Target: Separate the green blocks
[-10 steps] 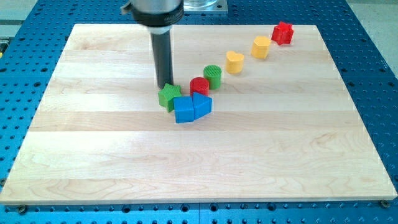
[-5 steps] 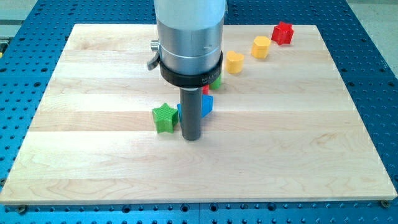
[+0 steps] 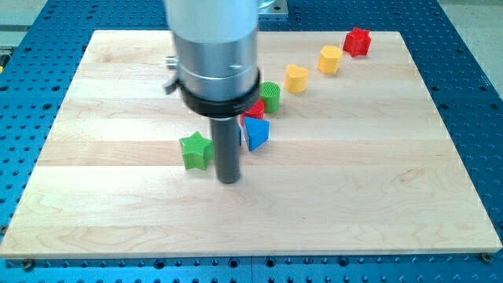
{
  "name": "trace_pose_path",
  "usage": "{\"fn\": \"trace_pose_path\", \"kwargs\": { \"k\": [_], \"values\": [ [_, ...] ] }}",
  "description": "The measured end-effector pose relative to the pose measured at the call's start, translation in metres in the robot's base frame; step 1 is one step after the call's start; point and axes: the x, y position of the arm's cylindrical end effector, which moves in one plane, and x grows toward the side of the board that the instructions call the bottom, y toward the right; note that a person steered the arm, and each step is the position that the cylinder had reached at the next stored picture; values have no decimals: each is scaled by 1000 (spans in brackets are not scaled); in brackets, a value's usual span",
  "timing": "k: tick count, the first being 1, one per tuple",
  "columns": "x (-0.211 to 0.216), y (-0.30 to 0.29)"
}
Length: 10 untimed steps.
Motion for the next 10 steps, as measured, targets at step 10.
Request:
{"fn": "trace_pose_path", "kwargs": {
  "k": [10],
  "values": [
    [4, -95]
  ]
}}
